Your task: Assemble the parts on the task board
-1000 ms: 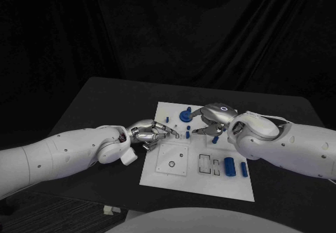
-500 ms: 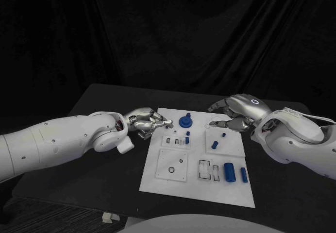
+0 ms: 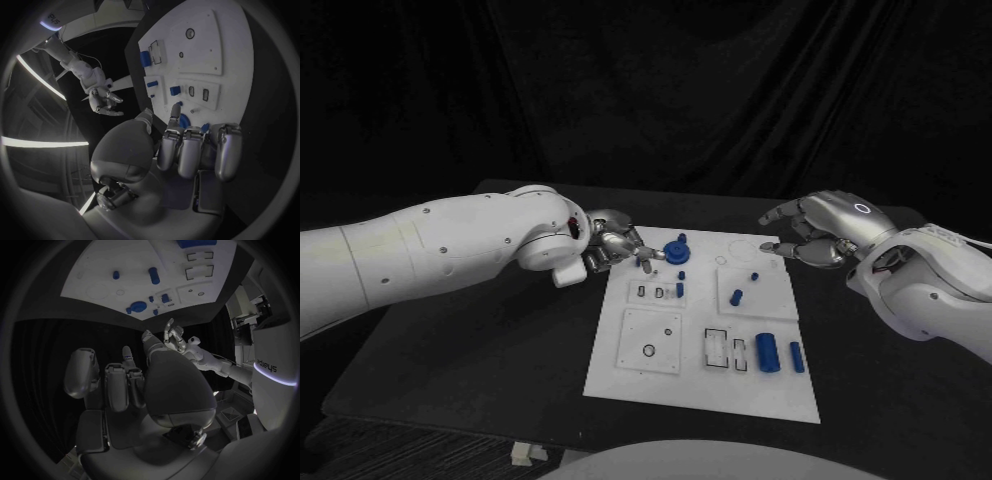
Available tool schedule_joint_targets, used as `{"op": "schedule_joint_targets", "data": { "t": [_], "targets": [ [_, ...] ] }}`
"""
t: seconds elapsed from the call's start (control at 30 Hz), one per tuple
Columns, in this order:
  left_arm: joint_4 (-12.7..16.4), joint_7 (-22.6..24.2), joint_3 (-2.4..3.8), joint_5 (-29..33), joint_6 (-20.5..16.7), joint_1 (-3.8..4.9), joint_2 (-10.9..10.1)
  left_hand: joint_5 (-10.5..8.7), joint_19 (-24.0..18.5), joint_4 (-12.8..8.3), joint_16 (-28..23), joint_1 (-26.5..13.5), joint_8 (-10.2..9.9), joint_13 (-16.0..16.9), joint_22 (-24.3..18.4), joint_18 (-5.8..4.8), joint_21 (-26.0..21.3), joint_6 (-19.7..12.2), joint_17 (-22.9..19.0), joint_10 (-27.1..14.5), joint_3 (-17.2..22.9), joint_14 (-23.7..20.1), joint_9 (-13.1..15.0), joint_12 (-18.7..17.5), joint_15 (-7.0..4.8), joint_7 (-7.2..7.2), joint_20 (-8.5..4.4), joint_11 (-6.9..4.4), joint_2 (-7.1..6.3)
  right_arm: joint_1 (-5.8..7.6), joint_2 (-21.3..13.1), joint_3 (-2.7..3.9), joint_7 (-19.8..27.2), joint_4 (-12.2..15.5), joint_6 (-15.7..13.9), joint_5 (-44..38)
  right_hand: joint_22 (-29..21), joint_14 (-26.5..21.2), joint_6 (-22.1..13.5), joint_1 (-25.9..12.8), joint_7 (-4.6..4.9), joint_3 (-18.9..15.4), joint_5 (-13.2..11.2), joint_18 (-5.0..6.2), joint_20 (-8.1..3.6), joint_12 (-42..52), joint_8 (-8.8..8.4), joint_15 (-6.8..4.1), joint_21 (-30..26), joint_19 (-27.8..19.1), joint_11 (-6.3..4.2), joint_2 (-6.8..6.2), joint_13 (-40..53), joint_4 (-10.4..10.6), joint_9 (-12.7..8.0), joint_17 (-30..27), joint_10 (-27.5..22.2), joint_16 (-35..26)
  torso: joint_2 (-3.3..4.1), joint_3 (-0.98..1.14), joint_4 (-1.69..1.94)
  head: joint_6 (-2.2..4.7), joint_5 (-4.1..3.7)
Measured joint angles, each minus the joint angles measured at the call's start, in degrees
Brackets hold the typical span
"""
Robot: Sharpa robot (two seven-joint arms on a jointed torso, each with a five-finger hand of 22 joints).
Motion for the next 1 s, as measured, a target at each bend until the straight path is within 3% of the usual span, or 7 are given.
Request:
{"op": "schedule_joint_targets", "data": {
  "t": [0.1,0.33,0.6,0.73,0.87,1.0],
  "targets": [
    [-0.7,-3.9,0.0,-0.4,1.1,0.1,2.0,0.25,0.2,-1.0,0.0,0.3,4.5,0.0,0.0,0.0,0.0,-1.2,0.0,0.0,-0.6,0.0,6.8,0.0,-0.83,-0.99,-0.79,-0.83,0.02,0.0,-0.5,-0.01,0.0,-0.3,-0.1,0.0,0.0,0.0,0.4,0.2,-0.04,0.0,0.3,0.0,0.0,0.0,0.08,0.0,0.0,0.0,0.0,0.23,0.0,0.0,0.0,0.0,0.0,0.0,-0.05,0.18,-0.42,-0.18,0.3],
    [-2.5,-10.6,0.0,-2.9,2.7,0.2,5.5,1.08,0.4,-2.5,0.0,0.5,9.5,0.0,0.0,0.01,-0.4,-2.2,0.0,0.0,-0.6,0.0,15.6,0.0,-1.44,-1.91,-1.59,-1.51,0.27,-0.26,-1.0,-0.02,0.0,-1.1,-0.6,0.0,0.0,0.0,0.6,0.2,0.16,0.0,0.4,0.0,0.0,0.0,0.08,0.0,0.0,0.0,0.0,0.22,0.0,0.0,0.1,0.0,0.0,-0.3,-0.02,0.82,-1.58,-0.79,1.11],
    [-3.6,-14.3,0.0,-6.5,3.0,0.21,7.5,1.07,0.8,-2.4,0.0,-0.5,10.7,0.0,0.0,0.01,-0.5,-2.2,0.0,-0.1,-0.8,0.0,18.7,0.0,-1.86,-2.0,-2.01,-1.96,0.48,-1.05,-1.0,-0.04,0.0,-1.5,-1.2,0.0,0.0,0.0,0.8,0.2,-0.05,0.0,0.6,0.0,0.0,0.0,0.08,0.0,0.0,0.0,0.0,0.22,0.0,0.0,0.1,0.0,0.0,-0.3,0.26,1.31,-2.78,-1.26,1.59],
    [-3.7,-15.0,0.0,-7.5,3.0,0.21,8.6,1.28,1.1,-2.4,0.0,-0.5,12.5,0.0,0.0,0.01,-0.5,-2.4,0.0,-0.1,-0.7,0.0,22.1,0.0,-2.38,-2.64,-2.31,-2.38,0.49,-1.43,-1.0,-0.04,0.0,-1.8,-1.4,0.0,0.0,0.0,0.8,0.2,-0.05,0.0,0.6,0.0,0.0,0.0,0.08,0.0,0.0,0.0,0.0,0.22,0.0,0.0,0.1,0.0,0.0,-0.3,0.39,1.63,-3.3,-1.7,1.92],
    [-4.1,-15.4,0.0,-8.1,2.9,0.2,9.4,1.28,0.9,-2.5,0.0,-0.5,12.7,0.0,0.0,0.02,-0.5,-2.6,0.0,-0.1,-0.9,0.0,23.7,0.0,-2.37,-2.85,-2.51,-2.38,0.48,-1.74,-0.8,-0.05,0.0,-2.0,-1.5,0.0,0.0,0.0,0.8,0.2,-0.05,0.0,0.6,0.0,0.0,0.0,0.31,0.0,0.0,0.0,0.0,0.22,0.0,0.0,0.1,0.0,0.0,-0.3,0.47,1.85,-3.55,-1.97,2.25],
    [-4.3,-15.8,0.0,-8.5,2.8,0.2,10.1,1.28,0.9,-2.5,0.0,-1.1,12.7,0.0,0.0,0.02,-0.5,-3.1,0.0,-0.1,-0.9,0.0,24.3,0.0,-2.37,-2.8,-2.51,-2.38,0.47,-1.93,-0.8,-0.05,0.0,-2.0,-1.6,0.0,0.0,0.0,1.0,0.2,0.16,-0.2,0.6,0.0,0.0,0.0,0.31,0.0,0.0,0.0,0.0,0.22,0.0,0.2,0.2,0.0,0.0,-0.3,0.44,1.91,-3.63,-2.11,2.32]
  ]
}}
